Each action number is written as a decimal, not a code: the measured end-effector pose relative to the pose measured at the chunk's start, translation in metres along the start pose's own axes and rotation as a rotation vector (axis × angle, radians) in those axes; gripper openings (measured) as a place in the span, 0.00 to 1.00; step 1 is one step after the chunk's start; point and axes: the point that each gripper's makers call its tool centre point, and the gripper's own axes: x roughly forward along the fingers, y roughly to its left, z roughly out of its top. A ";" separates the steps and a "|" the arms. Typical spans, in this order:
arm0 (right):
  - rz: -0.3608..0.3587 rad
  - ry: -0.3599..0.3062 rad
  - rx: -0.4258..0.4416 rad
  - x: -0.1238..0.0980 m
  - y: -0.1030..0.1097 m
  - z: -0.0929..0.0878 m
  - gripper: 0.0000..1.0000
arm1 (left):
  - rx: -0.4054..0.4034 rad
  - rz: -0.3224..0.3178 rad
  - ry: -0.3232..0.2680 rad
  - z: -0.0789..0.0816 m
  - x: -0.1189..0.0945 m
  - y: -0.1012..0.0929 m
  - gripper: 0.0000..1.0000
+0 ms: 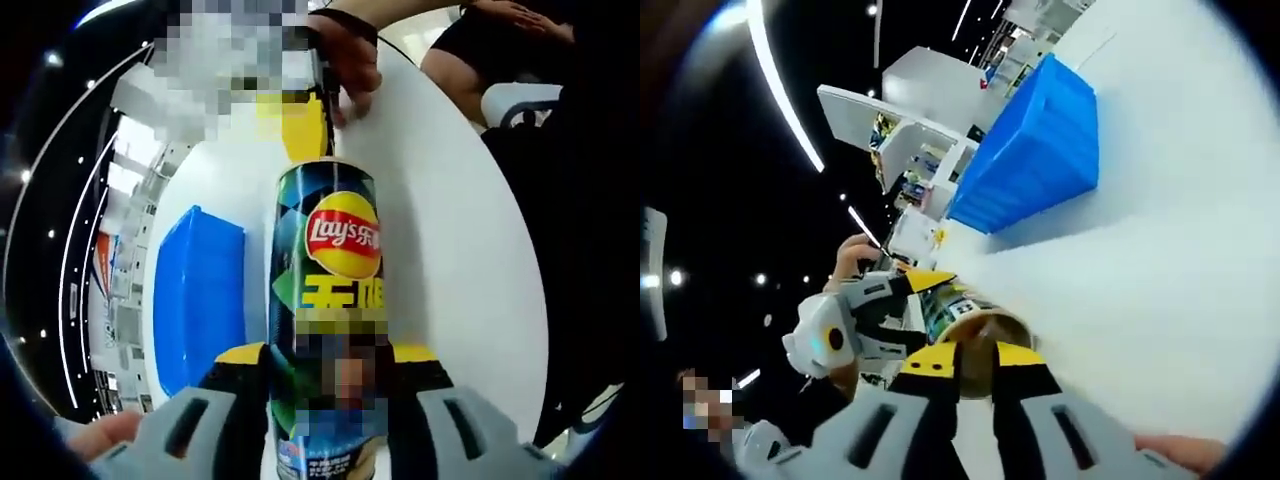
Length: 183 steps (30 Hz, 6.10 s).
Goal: Open the lid of the chip container on the table, take out the chips, place them into the box in front of the container, and close the lid
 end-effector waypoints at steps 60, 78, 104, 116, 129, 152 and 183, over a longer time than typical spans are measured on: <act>-0.431 -0.046 -0.456 -0.055 0.030 0.026 0.04 | -0.025 0.057 0.013 -0.007 0.001 -0.001 0.46; -0.424 -0.026 -0.326 -0.033 0.002 -0.003 0.02 | -0.042 0.094 0.008 -0.007 -0.002 -0.001 0.46; -0.564 0.062 -0.463 -0.031 -0.003 -0.003 0.06 | -0.029 0.106 0.003 -0.006 -0.003 -0.002 0.46; -0.477 0.065 -0.288 -0.028 -0.008 0.001 0.07 | -0.034 0.107 -0.003 -0.005 -0.003 -0.002 0.46; -0.493 0.119 -0.342 -0.017 -0.005 0.001 0.02 | -0.045 0.105 -0.008 -0.006 -0.003 -0.002 0.46; -0.514 0.072 -0.352 -0.041 0.013 0.016 0.00 | -0.056 0.098 -0.011 -0.006 -0.002 -0.001 0.46; -0.945 -0.118 -1.096 -0.019 0.116 0.173 0.00 | -0.057 0.092 0.003 -0.008 -0.002 -0.001 0.46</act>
